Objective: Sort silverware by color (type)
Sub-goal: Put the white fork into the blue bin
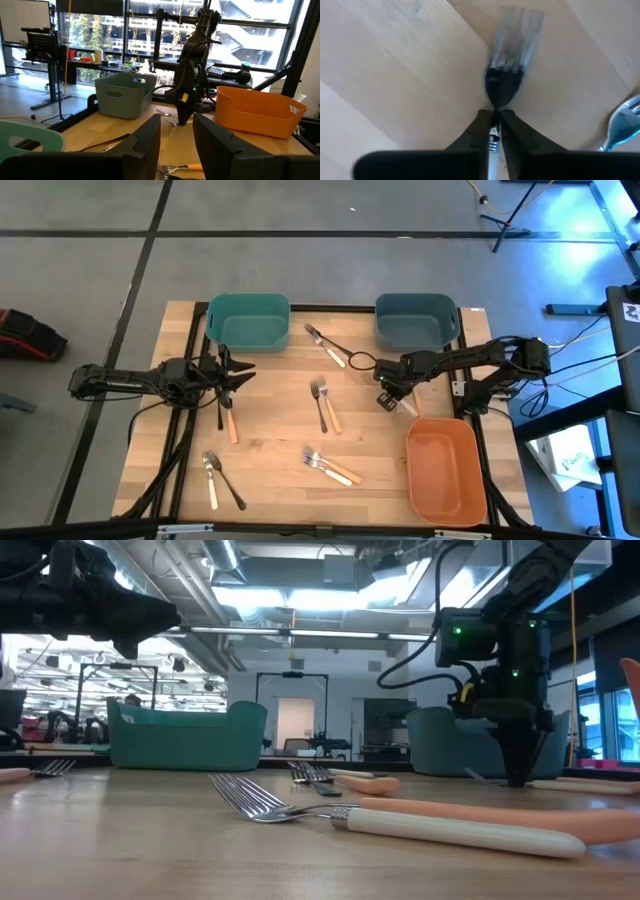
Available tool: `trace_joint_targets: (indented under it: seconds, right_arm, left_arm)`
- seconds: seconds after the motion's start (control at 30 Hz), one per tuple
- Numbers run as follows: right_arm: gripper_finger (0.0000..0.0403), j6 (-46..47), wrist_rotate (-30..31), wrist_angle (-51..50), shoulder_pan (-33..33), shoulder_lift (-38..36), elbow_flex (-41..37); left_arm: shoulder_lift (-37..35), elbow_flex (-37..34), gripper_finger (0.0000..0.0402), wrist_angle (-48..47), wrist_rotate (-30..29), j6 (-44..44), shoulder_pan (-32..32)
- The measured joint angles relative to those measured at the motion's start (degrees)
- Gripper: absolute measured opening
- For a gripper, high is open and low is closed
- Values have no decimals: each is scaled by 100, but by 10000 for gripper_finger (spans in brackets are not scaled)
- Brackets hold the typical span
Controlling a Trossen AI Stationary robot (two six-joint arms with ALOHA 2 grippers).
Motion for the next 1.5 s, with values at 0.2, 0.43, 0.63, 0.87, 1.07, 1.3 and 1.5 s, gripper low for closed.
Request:
trace_joint_targets:
  seconds: [0.2,0.43,0.63,0.87,1.07,1.3,1.5]
  right_arm:
    - [7,-408,100,-141,2,33,212]
    - [3,-864,524,-293,4,34,805]
    - [1,-1401,717,-563,4,-130,1379]
    - [2,-1849,941,-915,0,-929,1616]
    - [2,-2275,1365,-1117,-468,-1885,1618]
    - [2,-3458,1393,-1079,-1767,-2512,1627]
    - [2,-4385,728,-454,-2925,-2332,1559]
  left_arm:
    - [0,2,110,16,-2,0,-2]
    - [0,0,110,66,0,-115,0]
    - [0,2,110,107,0,-186,0]
    - [0,2,110,111,59,-335,-2]
    - [0,2,110,109,4,-343,0]
    - [0,1,110,111,-6,-576,0]
    - [0,2,110,110,-65,-645,0]
